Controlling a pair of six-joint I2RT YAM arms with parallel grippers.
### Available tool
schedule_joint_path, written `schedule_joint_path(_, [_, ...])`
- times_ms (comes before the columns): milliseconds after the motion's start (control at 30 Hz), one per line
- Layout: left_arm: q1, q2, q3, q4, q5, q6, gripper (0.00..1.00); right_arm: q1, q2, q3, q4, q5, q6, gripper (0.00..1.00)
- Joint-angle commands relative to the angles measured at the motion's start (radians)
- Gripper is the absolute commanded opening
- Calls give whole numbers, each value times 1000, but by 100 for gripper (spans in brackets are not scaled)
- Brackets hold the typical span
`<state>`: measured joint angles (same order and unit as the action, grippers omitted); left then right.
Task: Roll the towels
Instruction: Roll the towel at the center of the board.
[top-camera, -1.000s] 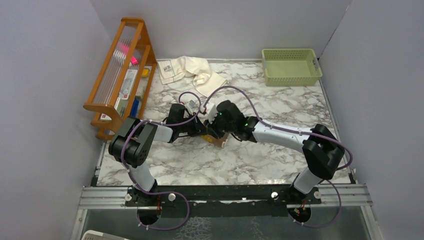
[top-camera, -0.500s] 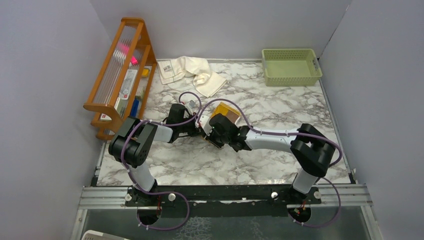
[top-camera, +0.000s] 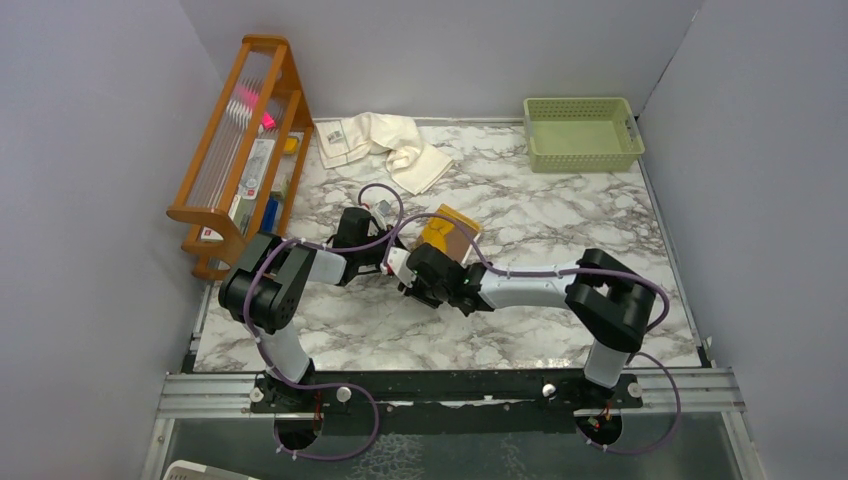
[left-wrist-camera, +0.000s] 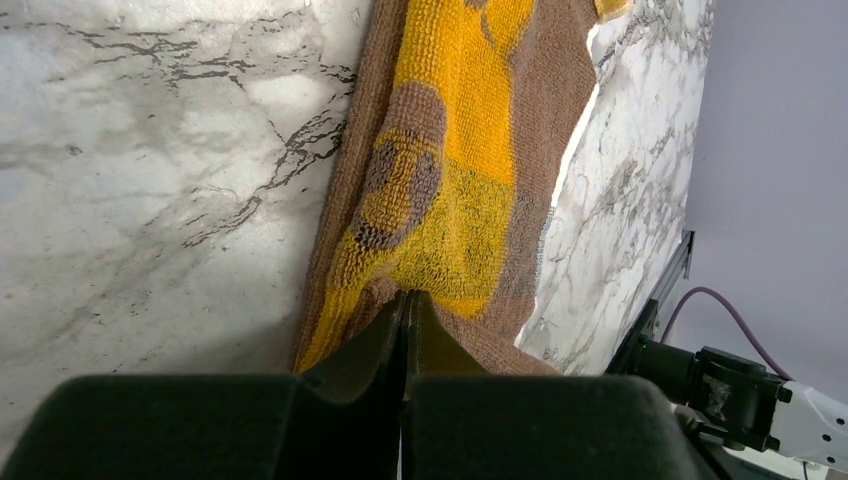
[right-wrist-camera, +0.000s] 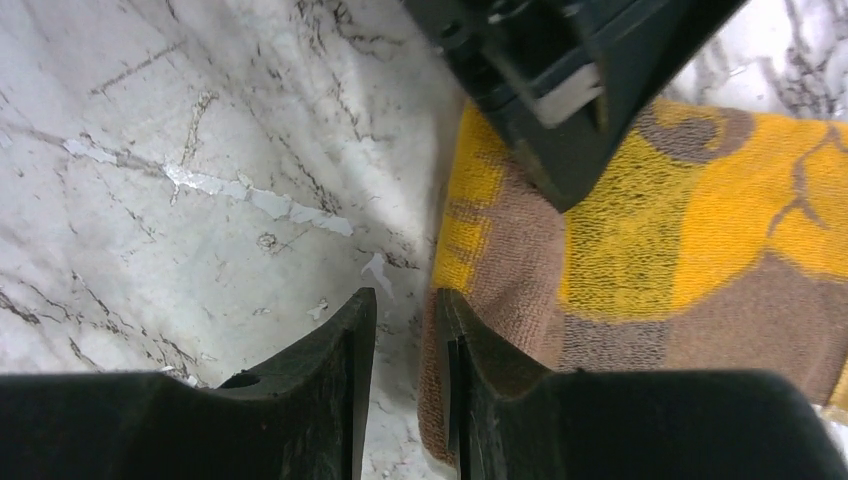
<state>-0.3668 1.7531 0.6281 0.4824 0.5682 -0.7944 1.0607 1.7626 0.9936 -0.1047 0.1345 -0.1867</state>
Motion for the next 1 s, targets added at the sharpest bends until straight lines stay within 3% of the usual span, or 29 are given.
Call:
schedule_joint_path(0, [9, 45, -7, -80, -72, 55, 0, 9, 35, -9, 20, 75, 2, 30])
schedule_joint_path(333, [11, 35, 31, -148, -81, 104, 0, 0, 106, -12, -34, 162, 80, 29])
schedule_joint_path(600, [11, 13, 80, -246, -109, 162, 0, -108, 148, 37, -128, 71, 172, 25])
schedule_joint_path(733, [11, 11, 92, -262, -105, 164, 0, -165, 152, 67, -176, 2, 190, 18])
schedule_joint_path(833, [15, 10, 100, -268, -104, 164, 0, -202, 161, 90, -212, -66, 194, 3])
schedule_joint_path(967, [28, 5, 113, -274, -95, 164, 0, -226, 169, 118, -243, -154, 190, 1])
